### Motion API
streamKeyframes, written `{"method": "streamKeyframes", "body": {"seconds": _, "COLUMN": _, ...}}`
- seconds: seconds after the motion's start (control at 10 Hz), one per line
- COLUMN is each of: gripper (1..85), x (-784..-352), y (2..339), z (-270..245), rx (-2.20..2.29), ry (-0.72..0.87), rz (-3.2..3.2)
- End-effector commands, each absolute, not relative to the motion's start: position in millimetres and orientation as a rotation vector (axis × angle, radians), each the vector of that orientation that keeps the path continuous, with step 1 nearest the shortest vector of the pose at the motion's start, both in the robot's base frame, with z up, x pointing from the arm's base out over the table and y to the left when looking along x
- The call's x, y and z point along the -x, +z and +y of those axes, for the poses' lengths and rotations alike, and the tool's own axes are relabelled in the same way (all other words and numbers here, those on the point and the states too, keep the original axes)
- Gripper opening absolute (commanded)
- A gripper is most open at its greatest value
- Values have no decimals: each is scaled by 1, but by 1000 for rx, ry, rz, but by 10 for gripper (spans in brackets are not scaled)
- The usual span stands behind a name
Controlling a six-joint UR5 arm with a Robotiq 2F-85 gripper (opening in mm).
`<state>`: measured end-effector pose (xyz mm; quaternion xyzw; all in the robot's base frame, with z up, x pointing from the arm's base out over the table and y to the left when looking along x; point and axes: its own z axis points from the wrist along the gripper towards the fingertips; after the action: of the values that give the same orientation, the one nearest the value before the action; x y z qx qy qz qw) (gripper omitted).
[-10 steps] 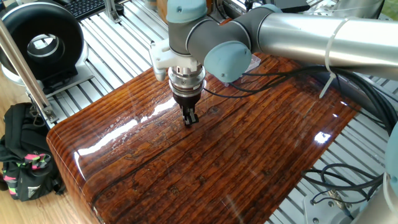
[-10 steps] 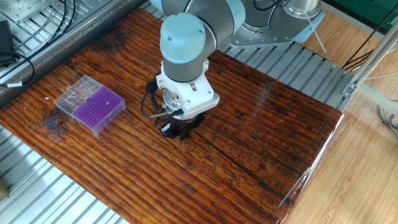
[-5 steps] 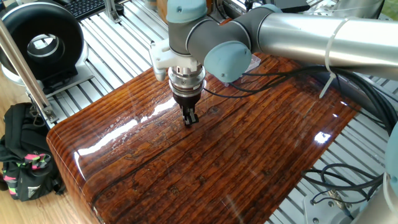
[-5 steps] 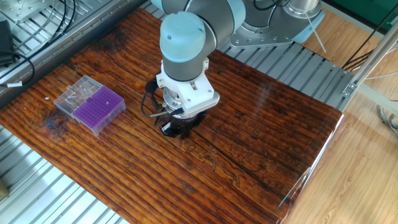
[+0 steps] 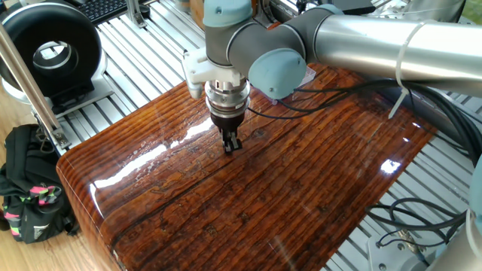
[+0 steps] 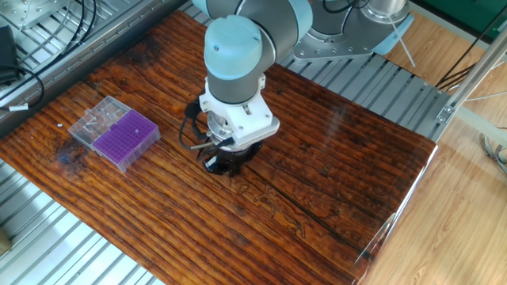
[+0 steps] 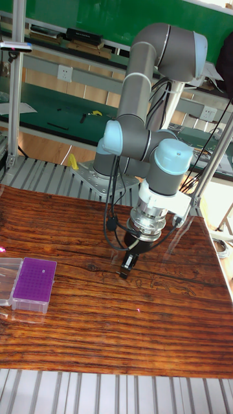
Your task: Insert a small pipette tip into the holder for small pipette tips
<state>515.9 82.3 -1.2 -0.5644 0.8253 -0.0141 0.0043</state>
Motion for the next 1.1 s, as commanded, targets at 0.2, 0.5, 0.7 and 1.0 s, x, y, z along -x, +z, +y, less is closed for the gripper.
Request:
{"method": "streamKeyframes", "body": {"seconds": 0.2, "gripper": 187, "x": -516, "y": -2, "z": 84, "rx": 1753, "ry": -22, "rz": 2586}}
{"method": "streamKeyframes", "body": {"seconds": 0.5, "gripper": 97, "x": -514, "y": 2, "z": 84, "rx": 1729, "ry": -27, "rz": 2602}}
{"method": "streamKeyframes", "body": {"seconds": 0.7, "gripper": 67, "x": -514, "y": -1, "z": 86, "rx": 1719, "ry": -19, "rz": 2600}}
{"method": "streamKeyframes", "body": {"seconds": 1.0, "gripper": 60, "x": -512, "y": 13, "z": 89, "rx": 1718, "ry": 6, "rz": 2595}}
